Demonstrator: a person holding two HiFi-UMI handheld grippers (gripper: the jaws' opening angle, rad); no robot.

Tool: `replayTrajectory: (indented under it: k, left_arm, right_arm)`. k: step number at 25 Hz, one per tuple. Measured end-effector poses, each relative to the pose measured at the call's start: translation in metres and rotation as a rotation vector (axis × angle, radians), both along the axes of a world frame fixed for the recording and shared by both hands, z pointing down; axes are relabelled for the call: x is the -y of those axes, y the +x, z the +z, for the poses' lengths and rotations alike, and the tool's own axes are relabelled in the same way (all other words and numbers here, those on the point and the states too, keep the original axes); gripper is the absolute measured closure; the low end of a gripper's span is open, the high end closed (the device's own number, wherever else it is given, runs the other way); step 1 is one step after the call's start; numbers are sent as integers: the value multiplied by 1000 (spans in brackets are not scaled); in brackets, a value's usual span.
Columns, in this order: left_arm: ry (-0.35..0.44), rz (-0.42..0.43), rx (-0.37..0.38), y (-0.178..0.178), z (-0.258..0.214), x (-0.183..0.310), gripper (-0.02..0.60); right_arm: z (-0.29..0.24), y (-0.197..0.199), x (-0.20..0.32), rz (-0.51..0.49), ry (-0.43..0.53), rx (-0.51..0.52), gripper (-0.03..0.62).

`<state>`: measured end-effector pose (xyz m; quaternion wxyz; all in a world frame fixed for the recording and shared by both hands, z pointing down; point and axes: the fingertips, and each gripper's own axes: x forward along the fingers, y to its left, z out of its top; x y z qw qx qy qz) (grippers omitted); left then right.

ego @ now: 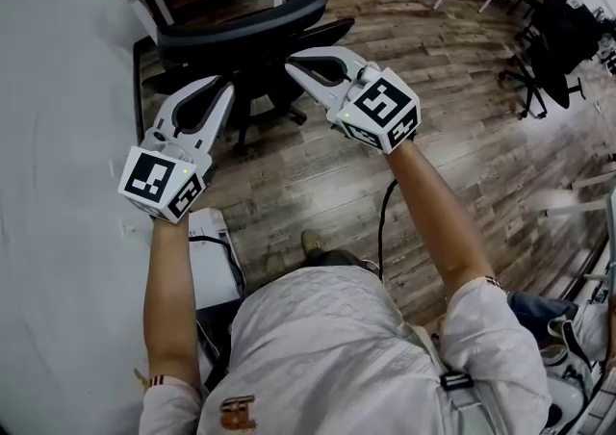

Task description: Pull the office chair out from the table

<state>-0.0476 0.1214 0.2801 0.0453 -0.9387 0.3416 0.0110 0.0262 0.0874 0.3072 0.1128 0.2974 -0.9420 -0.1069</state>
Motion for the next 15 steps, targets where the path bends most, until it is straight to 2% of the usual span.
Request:
replayTrajectory:
  k: [5,15]
  left_arm:
    - [-18,14,-69,10,-6,-6,581]
    - [-28,61,-102,28,-8,-18,581]
  right_arm:
    - [-12,-11,-24,-51,-9,83,591]
    - [-27,-18,-53,-112,-13,220,592]
